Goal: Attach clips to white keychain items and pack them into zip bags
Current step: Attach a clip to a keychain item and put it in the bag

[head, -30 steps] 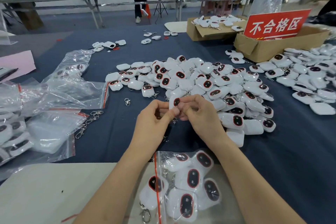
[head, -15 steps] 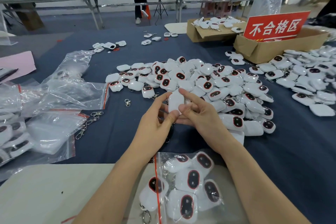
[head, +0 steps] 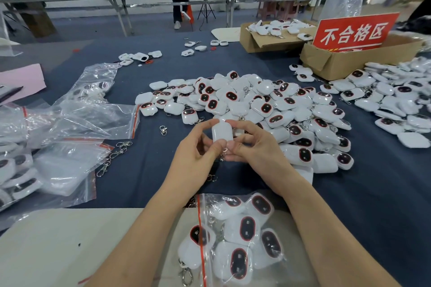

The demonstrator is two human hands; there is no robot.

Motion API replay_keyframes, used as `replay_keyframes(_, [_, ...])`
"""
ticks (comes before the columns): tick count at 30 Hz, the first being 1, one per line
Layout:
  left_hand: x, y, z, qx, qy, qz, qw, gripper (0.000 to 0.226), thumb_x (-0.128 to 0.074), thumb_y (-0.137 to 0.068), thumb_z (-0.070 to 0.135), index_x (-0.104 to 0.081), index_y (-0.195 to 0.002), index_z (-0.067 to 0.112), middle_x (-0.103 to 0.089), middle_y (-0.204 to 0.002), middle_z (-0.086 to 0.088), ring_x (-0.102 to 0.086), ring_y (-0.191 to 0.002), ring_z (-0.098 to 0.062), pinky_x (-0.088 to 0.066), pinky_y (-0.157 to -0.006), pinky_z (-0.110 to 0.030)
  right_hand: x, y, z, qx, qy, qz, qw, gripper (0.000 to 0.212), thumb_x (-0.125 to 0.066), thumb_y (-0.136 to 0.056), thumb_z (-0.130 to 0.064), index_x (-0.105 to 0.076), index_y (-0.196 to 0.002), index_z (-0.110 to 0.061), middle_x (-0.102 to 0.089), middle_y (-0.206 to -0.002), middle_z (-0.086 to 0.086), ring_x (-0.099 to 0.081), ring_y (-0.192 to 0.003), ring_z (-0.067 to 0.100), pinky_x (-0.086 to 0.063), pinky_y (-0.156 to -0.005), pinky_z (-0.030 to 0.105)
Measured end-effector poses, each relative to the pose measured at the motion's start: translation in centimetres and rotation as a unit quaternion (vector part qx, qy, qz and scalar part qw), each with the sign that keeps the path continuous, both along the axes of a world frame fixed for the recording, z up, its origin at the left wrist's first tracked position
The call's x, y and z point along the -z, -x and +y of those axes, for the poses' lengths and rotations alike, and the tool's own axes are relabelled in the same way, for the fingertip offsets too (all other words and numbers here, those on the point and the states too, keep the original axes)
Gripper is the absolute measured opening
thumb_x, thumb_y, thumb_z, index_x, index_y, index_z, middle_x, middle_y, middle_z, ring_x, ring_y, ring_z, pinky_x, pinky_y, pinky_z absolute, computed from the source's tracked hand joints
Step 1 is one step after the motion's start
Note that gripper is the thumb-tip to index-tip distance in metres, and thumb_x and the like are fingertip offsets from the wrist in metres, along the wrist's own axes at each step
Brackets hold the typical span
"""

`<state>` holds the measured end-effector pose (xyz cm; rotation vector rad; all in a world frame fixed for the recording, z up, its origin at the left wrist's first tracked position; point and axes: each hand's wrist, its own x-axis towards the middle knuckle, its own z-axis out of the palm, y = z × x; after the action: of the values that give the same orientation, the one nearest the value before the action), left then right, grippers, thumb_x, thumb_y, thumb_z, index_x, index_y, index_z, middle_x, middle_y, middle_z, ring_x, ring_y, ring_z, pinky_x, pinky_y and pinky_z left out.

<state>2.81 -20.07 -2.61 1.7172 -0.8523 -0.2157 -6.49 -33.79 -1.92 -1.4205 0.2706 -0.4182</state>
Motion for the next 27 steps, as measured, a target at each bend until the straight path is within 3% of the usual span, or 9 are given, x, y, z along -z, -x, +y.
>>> replay_keyframes(2, [0.08, -0.06, -0.03, 0.002, 0.006, 0.006, 1.000, 0.037, -0.067, -0.097, 0.025, -0.059, -0.132, 0.035, -0.054, -0.068, 0.016, -0.054, -0.065, 0.001, -0.052, -0.069, -0.022, -0.04, -0.04, -0.01, 0.002, -0.001, 0.002, 1.000, 0.036, -0.062, -0.094, 0.006, -0.065, -0.118, -0.020, -0.071, -0.067, -0.001, -0.072, -0.070, 0.011, -0.059, -0.068, 0.022])
replay_keyframes(6, [0.09, -0.05, -0.12, 0.004, 0.013, 0.024, 1.000, 0.033, -0.068, -0.096, 0.026, -0.061, -0.124, 0.041, -0.055, -0.068, 0.014, -0.056, -0.069, -0.009, -0.056, -0.081, -0.053, -0.18, -0.17, 0.02, 0.014, -0.001, 0.011, 1.000, 0.031, -0.061, -0.095, 0.005, -0.067, -0.110, -0.021, -0.068, -0.066, 0.002, -0.070, -0.065, 0.012, -0.059, -0.064, 0.024])
replay_keyframes(8, [0.05, 0.05, -0.14, 0.005, 0.021, 0.030, 0.999, 0.031, -0.069, -0.094, 0.027, -0.062, -0.120, 0.043, -0.056, -0.067, 0.013, -0.057, -0.069, -0.011, -0.054, -0.083, -0.058, -0.17, -0.23, 0.07, 0.024, -0.012, 0.013, 1.000, 0.026, -0.062, -0.095, 0.003, -0.067, -0.106, -0.020, -0.067, -0.067, 0.005, -0.069, -0.064, 0.014, -0.060, -0.064, 0.026])
replay_keyframes(14, [0.05, 0.08, -0.12, 0.007, 0.030, 0.031, 0.999, 0.030, -0.068, -0.096, 0.025, -0.063, -0.118, 0.043, -0.056, -0.066, 0.013, -0.058, -0.068, -0.011, -0.056, -0.082, -0.057, -0.23, -0.21, 0.10, 0.032, -0.025, 0.011, 0.999, 0.015, -0.064, -0.095, -0.004, -0.065, -0.107, -0.012, -0.071, -0.071, 0.005, -0.069, -0.063, 0.016, -0.060, -0.063, 0.026])
replay_keyframes(19, [0.01, 0.35, -0.28, -0.004, 0.021, 0.010, 1.000, 0.029, -0.066, -0.098, 0.029, -0.059, -0.121, 0.045, -0.055, -0.070, 0.015, -0.056, -0.068, -0.008, -0.057, -0.076, -0.045, -0.38, -0.16, 0.16, 0.019, -0.006, 0.015, 1.000, 0.015, -0.062, -0.098, -0.008, -0.063, -0.111, -0.015, -0.070, -0.069, -0.001, -0.069, -0.065, 0.012, -0.059, -0.064, 0.025])
replay_keyframes(23, [-0.26, 0.28, -0.13, 0.004, 0.023, 0.030, 0.999, 0.026, -0.067, -0.097, 0.030, -0.062, -0.118, 0.044, -0.055, -0.068, 0.012, -0.061, -0.073, -0.029, -0.056, -0.080, -0.056, -0.49, -0.22, 0.26, 0.016, -0.004, 0.012, 1.000, 0.016, -0.063, -0.097, -0.010, -0.067, -0.102, -0.025, -0.070, -0.072, 0.006, -0.071, -0.067, 0.017, -0.059, -0.064, 0.027])
replay_keyframes(25, [-0.37, 0.12, 0.03, 0.012, 0.036, 0.039, 0.999, 0.026, -0.068, -0.097, 0.029, -0.063, -0.118, 0.043, -0.057, -0.067, 0.010, -0.062, -0.070, -0.028, -0.056, -0.075, -0.048, -0.57, -0.24, 0.35, 0.023, -0.002, 0.012, 1.000, 0.018, -0.067, -0.095, -0.014, -0.070, -0.096, -0.031, -0.069, -0.076, 0.010, -0.072, -0.068, 0.020, -0.059, -0.064, 0.027])
replay_keyframes(27, [-0.34, -0.02, 0.11, 0.023, 0.047, 0.057, 0.997, 0.026, -0.068, -0.097, 0.026, -0.065, -0.118, 0.041, -0.057, -0.065, 0.010, -0.061, -0.065, -0.014, -0.057, -0.069, -0.033, -0.60, -0.22, 0.37, 0.030, 0.004, 0.013, 0.999, 0.017, -0.069, -0.093, -0.017, -0.070, -0.095, -0.033, -0.068, -0.080, 0.017, -0.073, -0.070, 0.021, -0.060, -0.066, 0.029])
